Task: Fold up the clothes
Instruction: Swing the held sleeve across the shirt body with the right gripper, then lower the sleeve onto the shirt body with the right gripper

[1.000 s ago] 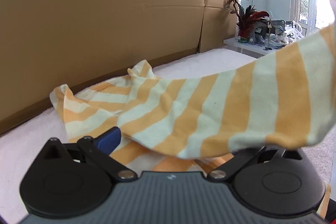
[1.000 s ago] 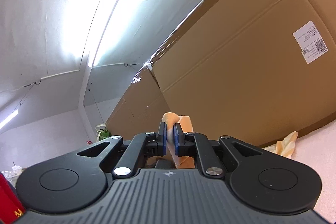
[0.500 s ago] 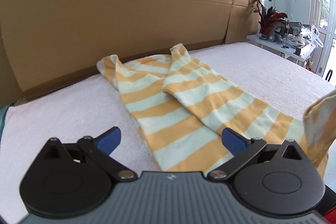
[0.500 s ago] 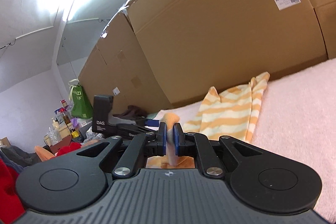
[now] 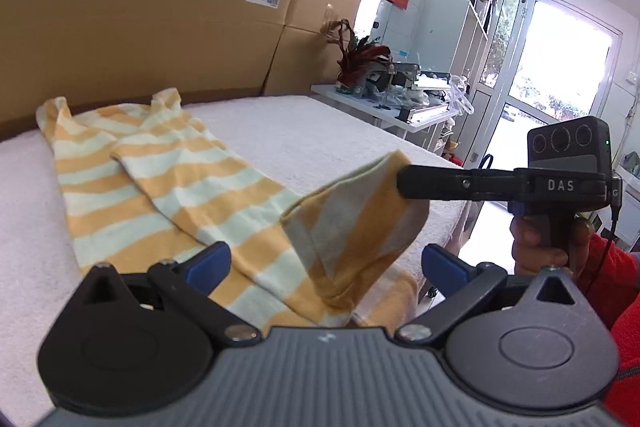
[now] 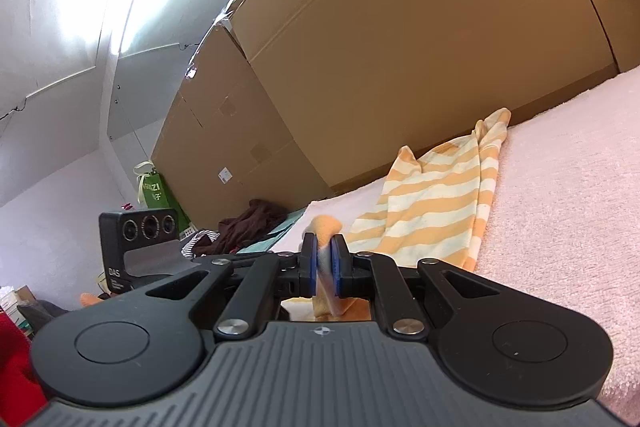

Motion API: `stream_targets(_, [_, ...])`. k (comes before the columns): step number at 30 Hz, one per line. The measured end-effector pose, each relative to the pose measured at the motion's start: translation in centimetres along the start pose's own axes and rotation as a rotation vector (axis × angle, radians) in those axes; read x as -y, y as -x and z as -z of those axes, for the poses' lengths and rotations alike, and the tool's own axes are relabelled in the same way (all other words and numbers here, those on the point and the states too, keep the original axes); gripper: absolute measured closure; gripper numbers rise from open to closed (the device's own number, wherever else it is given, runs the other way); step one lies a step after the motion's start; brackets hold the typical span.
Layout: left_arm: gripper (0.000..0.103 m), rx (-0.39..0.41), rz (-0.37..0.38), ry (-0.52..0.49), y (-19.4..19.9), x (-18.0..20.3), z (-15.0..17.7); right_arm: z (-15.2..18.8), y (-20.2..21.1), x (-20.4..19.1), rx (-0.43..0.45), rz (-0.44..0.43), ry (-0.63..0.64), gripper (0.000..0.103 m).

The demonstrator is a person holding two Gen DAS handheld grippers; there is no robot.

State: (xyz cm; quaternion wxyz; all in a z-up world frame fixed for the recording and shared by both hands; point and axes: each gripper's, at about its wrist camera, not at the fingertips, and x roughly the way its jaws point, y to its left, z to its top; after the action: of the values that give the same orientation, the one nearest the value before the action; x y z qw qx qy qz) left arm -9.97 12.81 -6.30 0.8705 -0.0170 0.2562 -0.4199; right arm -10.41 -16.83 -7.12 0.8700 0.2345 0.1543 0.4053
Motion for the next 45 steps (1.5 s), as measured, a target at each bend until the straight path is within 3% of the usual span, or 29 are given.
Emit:
stream_targets(2, [0.035,0.008,0.039,0.013,-0.7,0.3,0.2,0.1,0.2,-0.1,-0.011,0.0,0.009,0.093])
stream_targets(4, [0.063,0.007,0.059,0.008,-1.2,0.8,0.4,0.1,0.5,-0.2,-0.023,0.0,0.018,0.088])
stream_targets(5, [0.07,0.005,0.059,0.0,-1.4,1.2,0.5,0.1,0.7,-0.1,-0.03,0.004,0.016,0.079])
stream_targets(6, [0.084,0.003,0.056,-0.009,-1.5,1.4,0.7,0.0,0.8,0.2,-0.042,0.003,0.006,0.07])
stream_targets(7, [0.094,0.001,0.053,-0.012,-1.5,1.6,0.8,-0.1,1.0,0.4,-0.045,0.001,0.0,0.069])
stream_targets(10, [0.103,0.007,0.045,-0.006,-1.0,1.9,1.2,-0.9,1.6,1.4,-0.019,0.019,-0.025,0.069])
stream_targets(15, [0.103,0.03,0.026,0.053,-0.3,1.9,1.6,-4.7,-0.4,4.8,0.002,0.107,-0.069,0.073])
stream_targets(21, [0.103,0.146,0.023,0.086,2.7,1.8,0.6,-9.5,-9.4,9.5,-0.136,0.192,-0.092,0.073])
stream_targets(27, [0.103,0.226,0.025,0.113,5.1,1.0,-0.6,-12.3,-18.1,14.7,-0.175,0.289,-0.161,0.073])
stream_targets(33, [0.103,0.185,0.074,0.147,4.9,0.5,0.0,-12.8,-23.0,17.0,-0.244,0.312,-0.138,0.075])
stream_targets(34, [0.103,0.168,0.087,0.153,4.6,0.5,0.3,-12.8,-23.2,16.9,-0.259,0.315,-0.121,0.078])
stream_targets(35, [0.103,0.151,0.101,0.162,4.3,0.5,0.6,-12.8,-23.4,16.8,-0.274,0.318,-0.102,0.092])
stream_targets(36, [0.103,0.135,0.114,0.169,4.0,0.5,0.9,-12.9,-23.6,16.7,-0.288,0.32,-0.084,0.099])
stream_targets(42, [0.103,0.096,0.168,0.176,3.6,0.5,1.5,-14.2,-21.5,16.4,-0.217,0.261,-0.143,0.099])
stream_targets(45, [0.101,0.083,0.19,0.173,3.6,0.5,1.7,-13.7,-20.6,16.9,-0.216,0.329,-0.142,0.097])
